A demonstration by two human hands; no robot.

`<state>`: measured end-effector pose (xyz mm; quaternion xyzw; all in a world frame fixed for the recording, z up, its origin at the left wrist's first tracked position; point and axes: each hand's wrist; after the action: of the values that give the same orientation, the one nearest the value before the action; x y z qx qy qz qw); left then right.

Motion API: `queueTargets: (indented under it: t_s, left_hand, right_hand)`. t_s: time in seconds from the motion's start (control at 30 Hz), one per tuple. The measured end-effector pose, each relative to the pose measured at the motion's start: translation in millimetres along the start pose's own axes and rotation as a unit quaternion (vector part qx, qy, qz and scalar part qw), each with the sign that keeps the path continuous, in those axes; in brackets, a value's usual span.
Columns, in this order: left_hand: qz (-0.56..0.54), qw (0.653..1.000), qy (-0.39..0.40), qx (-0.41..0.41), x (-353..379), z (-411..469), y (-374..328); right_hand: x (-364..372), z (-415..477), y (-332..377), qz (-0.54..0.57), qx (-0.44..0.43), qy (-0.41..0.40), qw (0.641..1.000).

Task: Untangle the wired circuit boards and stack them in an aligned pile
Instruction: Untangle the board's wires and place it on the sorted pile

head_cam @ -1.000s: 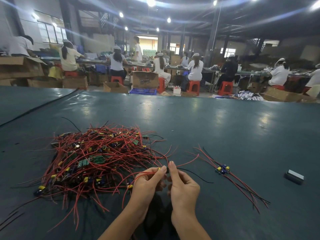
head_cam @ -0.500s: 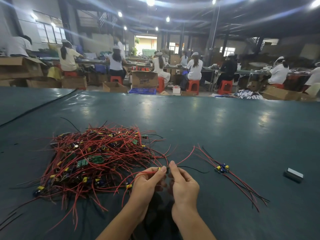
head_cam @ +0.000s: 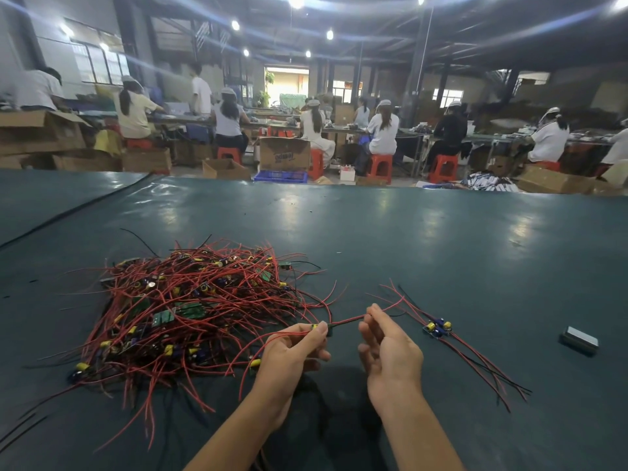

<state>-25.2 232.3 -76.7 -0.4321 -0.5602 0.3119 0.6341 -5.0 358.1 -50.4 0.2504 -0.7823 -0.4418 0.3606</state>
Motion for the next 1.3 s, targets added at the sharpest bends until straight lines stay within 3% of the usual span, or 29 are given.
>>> queueTargets:
  t_s: [0.2, 0.83, 1.3]
  left_hand:
    - [-0.019, 1.000, -0.006, -0.009, -4.0, 0.8, -2.1]
    - [0.010, 0.999, 0.026, -0.020, -5.2, 0.6, -0.5]
    - [-0.073, 0.996, -0.033, -0.025, -8.5, 2.3, -0.8]
  right_hand:
    - [-5.1, 3.3, 4.3, 0.013, -0.003, 0.023, 1.000]
    - [-19.1, 12.4, 9.4, 0.034, -0.046, -0.068, 0.996]
    - [22.1, -20.7, -42.2, -0.111, -0.065, 0.096, 0.987]
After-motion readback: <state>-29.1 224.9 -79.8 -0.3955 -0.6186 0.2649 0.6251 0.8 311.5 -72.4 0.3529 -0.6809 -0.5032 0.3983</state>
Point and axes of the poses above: each hand's wrist, its own z-axis towards the middle knuckle, its own x-axis out of the palm, y = z × x, and after that the axes turned 11 degrees about -z, right-handed
